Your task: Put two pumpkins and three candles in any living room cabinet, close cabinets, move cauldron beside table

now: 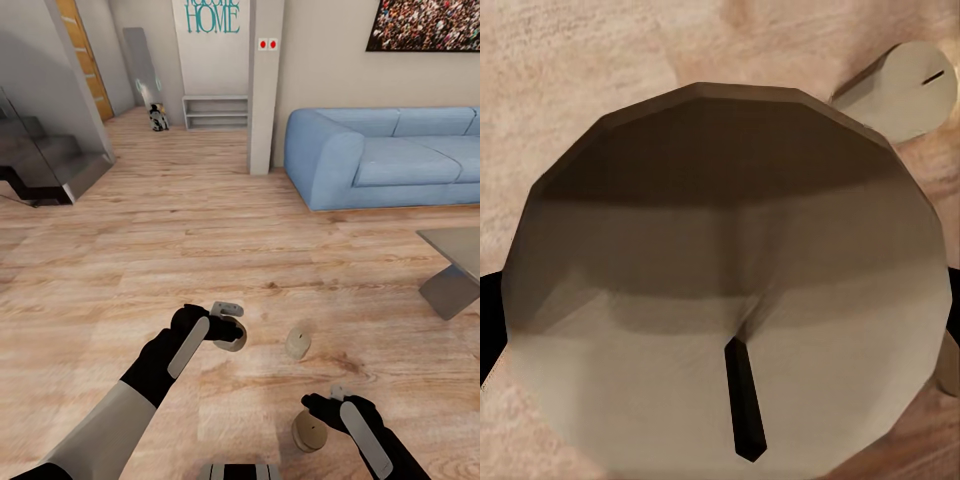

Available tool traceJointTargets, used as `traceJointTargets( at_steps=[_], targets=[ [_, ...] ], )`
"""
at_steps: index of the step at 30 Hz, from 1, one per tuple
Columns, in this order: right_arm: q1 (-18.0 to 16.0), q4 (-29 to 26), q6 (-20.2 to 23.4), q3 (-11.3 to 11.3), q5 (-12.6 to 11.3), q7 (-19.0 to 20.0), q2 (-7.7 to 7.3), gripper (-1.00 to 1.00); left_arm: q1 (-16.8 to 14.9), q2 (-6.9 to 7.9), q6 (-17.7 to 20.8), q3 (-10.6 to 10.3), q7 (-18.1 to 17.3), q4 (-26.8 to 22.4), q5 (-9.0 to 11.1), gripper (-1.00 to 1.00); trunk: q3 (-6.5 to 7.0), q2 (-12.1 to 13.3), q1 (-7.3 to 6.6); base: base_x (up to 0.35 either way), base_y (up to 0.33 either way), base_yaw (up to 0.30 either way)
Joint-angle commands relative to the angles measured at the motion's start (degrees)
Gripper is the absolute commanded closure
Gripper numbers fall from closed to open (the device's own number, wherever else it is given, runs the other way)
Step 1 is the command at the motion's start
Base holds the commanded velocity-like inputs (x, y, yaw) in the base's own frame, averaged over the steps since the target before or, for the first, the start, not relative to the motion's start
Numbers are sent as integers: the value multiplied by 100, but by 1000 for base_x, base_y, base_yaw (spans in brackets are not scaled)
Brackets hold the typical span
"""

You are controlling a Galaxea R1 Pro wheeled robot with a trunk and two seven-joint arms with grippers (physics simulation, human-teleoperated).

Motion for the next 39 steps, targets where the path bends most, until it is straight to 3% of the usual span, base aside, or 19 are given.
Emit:
traceJointTargets(
  at_steps=[1, 16, 23, 27, 29, 31, 37, 39],
  targets=[
    [-3, -8, 0, 14, -59, -59, -7, -100, -4, 1, 12, -7, 54, -8, 48, 100, -5, -2, 0, 90, 6, 0],
    [-3, -8, 0, -10, -63, -59, -8, -100, 2, 0, 9, -31, 60, -45, 48, 100, -5, -2, 0, 59, -39, 0],
    [-3, -8, 0, -6, -55, -59, -8, -100, 14, 1, 154, 6, -68, -414, 137, 100, -5, -2, 0, 4, -3, 0],
    [-3, -8, 0, -4, -55, -59, -8, -100, 14, 7, 154, 25, -545, -479, 304, 100, -27, -3, 3, 0, 0, 0],
    [-3, -8, 0, -3, -54, -59, -8, -100, 14, 24, 154, 31, -1019, -489, 344, 100, -71, -6, 8, 0, 0, 0],
    [-3, -8, 0, -3, -54, -59, -8, -100, 14, 39, 154, 33, -1269, -492, 354, 100, -116, -9, 13, 0, 0, 0],
    [-3, -8, 0, 2, -54, -59, -8, -100, 16, 238, 154, 38, -2198, -491, 386, 100, -249, -17, 29, 0, 0, 0],
    [-3, -10, 0, 3, -53, -59, -8, -100, 15, 297, 154, 40, -2352, -493, 395, 100, -293, -19, 34, 0, 0, 0]
  ],
)
